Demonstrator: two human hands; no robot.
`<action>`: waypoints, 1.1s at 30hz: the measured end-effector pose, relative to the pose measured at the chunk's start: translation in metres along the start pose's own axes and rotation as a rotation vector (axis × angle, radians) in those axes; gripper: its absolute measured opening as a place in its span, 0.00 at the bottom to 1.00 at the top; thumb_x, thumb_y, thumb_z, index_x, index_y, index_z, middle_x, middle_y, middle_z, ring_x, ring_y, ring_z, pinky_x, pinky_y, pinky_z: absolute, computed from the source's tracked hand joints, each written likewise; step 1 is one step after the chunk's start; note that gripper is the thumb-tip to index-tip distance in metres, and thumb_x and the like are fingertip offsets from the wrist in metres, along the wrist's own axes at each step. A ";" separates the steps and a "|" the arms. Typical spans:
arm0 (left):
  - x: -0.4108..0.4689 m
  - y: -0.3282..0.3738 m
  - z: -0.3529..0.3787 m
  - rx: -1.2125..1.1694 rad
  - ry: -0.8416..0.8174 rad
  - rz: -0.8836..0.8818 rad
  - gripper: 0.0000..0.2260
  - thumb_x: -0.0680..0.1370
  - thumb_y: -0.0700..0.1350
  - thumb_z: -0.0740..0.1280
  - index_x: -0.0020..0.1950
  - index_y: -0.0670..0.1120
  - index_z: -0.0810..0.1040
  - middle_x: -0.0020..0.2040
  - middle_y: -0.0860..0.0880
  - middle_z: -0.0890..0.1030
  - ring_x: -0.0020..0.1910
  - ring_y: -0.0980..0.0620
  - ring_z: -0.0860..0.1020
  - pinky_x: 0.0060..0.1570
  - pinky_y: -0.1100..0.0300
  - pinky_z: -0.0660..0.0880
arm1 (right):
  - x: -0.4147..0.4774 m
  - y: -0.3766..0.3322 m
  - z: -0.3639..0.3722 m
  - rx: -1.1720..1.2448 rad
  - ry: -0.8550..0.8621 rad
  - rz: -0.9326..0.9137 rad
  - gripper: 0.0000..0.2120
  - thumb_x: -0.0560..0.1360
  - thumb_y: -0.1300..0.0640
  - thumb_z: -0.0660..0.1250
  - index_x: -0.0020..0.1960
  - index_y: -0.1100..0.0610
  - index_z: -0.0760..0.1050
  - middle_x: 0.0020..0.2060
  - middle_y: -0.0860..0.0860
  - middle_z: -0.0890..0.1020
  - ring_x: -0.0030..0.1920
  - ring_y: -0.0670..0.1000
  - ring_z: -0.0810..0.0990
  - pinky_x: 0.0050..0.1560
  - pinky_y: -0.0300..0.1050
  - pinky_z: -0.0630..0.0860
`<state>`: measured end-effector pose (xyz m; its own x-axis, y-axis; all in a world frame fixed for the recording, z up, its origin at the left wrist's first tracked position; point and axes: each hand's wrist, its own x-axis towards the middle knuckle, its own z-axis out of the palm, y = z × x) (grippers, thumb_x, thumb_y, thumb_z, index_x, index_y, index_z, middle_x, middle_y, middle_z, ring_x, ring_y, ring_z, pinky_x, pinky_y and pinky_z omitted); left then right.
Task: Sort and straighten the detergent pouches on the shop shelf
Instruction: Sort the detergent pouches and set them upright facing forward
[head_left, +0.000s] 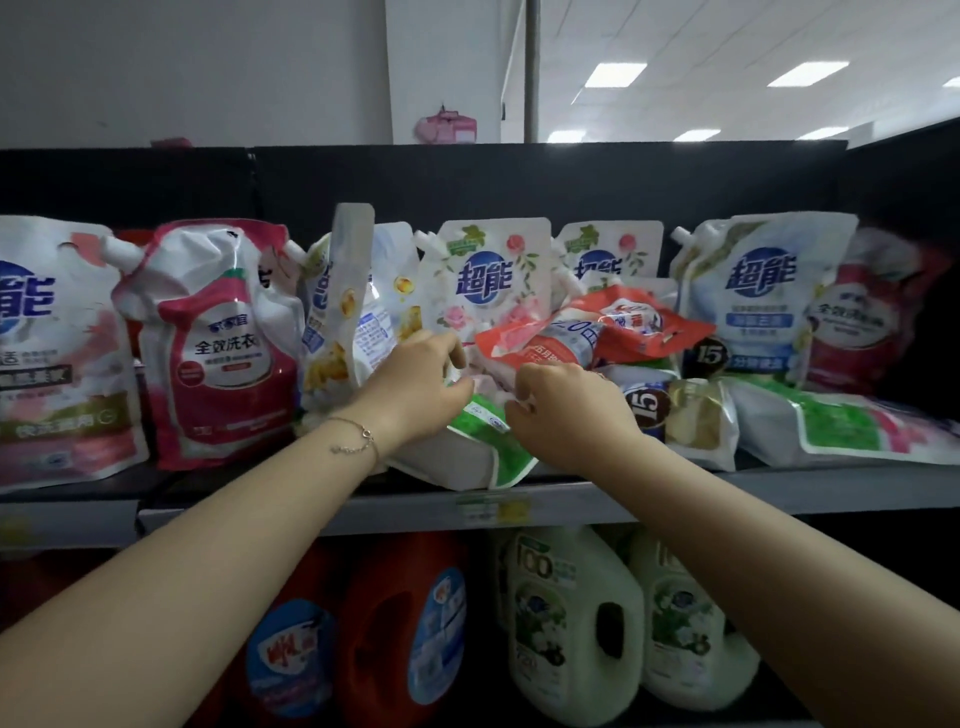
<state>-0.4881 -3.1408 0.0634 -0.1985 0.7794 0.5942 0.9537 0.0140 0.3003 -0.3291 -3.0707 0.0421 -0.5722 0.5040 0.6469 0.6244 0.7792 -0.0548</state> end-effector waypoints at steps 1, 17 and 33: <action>0.006 0.001 0.000 0.022 -0.039 -0.045 0.06 0.77 0.48 0.65 0.49 0.46 0.73 0.44 0.50 0.71 0.45 0.49 0.73 0.45 0.57 0.70 | 0.002 0.005 0.003 -0.001 -0.028 0.038 0.11 0.77 0.48 0.59 0.48 0.56 0.73 0.44 0.51 0.79 0.42 0.56 0.77 0.38 0.46 0.70; 0.099 -0.021 0.045 0.199 -0.536 -0.362 0.10 0.83 0.50 0.55 0.56 0.45 0.69 0.43 0.47 0.71 0.41 0.50 0.71 0.41 0.58 0.67 | 0.044 0.037 0.041 -0.457 0.173 -0.218 0.14 0.59 0.52 0.79 0.43 0.52 0.82 0.43 0.50 0.80 0.48 0.57 0.79 0.43 0.50 0.74; 0.106 -0.012 0.043 0.230 -0.413 -0.419 0.17 0.84 0.40 0.51 0.70 0.35 0.66 0.68 0.38 0.72 0.56 0.46 0.73 0.54 0.57 0.69 | 0.067 0.080 -0.006 -0.477 -0.024 0.116 0.10 0.77 0.59 0.61 0.56 0.52 0.77 0.59 0.52 0.76 0.62 0.58 0.71 0.64 0.61 0.62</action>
<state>-0.5104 -3.0310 0.0907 -0.5059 0.8555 0.1104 0.8473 0.4688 0.2495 -0.3141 -2.9765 0.0855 -0.4933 0.5901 0.6391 0.8553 0.4628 0.2329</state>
